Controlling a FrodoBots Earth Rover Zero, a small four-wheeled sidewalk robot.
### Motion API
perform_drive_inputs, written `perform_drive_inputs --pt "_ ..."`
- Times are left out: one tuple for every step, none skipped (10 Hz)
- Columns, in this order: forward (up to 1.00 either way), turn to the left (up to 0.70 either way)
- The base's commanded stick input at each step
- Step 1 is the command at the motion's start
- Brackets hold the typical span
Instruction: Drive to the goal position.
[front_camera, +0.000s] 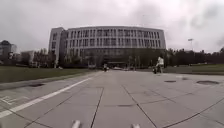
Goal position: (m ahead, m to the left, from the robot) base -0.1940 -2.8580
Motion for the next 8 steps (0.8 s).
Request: perform_drive_inputs --pt "0.06 0.0" --pt "0.06 0.0" --pt "0.06 0.0" --pt "0.06 0.0" --pt "0.06 0.0" --pt "0.06 0.0" --pt "0.06 0.0" --pt "0.06 0.0"
